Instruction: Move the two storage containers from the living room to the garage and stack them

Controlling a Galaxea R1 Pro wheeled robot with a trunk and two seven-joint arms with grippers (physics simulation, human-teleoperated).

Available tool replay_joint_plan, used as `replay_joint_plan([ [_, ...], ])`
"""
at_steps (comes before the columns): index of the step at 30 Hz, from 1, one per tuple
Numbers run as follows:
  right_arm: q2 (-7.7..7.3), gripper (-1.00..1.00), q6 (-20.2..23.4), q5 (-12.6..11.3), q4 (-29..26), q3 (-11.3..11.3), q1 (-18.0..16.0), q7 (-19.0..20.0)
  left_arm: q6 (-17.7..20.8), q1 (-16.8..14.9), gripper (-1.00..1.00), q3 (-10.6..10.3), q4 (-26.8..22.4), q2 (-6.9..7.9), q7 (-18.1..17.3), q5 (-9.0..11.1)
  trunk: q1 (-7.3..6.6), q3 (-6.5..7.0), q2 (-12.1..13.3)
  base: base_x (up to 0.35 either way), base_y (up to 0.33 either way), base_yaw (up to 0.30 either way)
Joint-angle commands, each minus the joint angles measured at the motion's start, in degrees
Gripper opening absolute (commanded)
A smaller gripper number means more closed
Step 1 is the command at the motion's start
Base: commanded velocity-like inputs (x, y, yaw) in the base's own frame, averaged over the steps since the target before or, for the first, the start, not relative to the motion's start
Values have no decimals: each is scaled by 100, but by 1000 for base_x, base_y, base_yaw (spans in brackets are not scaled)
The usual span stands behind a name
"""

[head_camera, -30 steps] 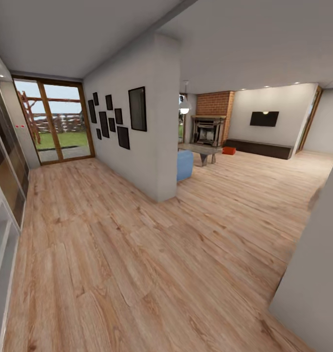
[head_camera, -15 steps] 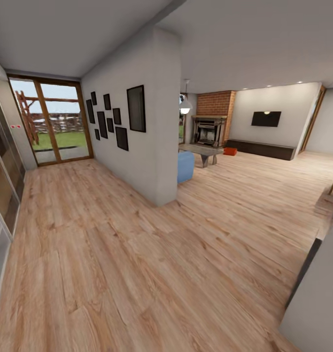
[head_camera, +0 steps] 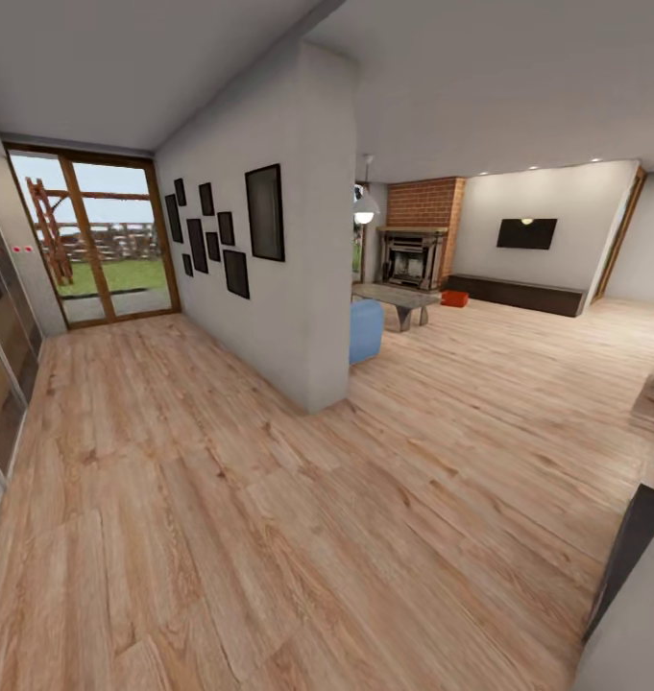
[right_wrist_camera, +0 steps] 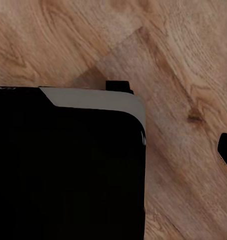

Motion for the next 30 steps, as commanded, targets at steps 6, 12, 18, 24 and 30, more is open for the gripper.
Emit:
replay_joint_plan([
  [6, 6, 100, -189, -7, 17, 53, -7, -1, -20, -4, 100, -7, 6, 0, 2, 59, 3, -6, -3, 315, 0, 0],
  [12, 6, 100, -248, -24, 20, 47, -7, -1, -18, -4, 100, -7, 6, 0, 2, 59, 3, -6, -3, 315, 0, 0],
  [18, 6, 100, -339, -50, 19, 46, -7, -1, -18, -4, 100, -7, 6, 0, 2, 59, 3, -6, -3, 315, 0, 0],
  [24, 6, 100, -352, -72, 18, 46, -7, -1, -18, -4, 100, -7, 6, 0, 2, 59, 3, -6, -3, 315, 0, 0],
  [30, 6, 100, -352, -76, 16, 46, -7, -1, -18, -4, 100, -7, 6, 0, 2, 59, 3, -6, -3, 315, 0, 0],
])
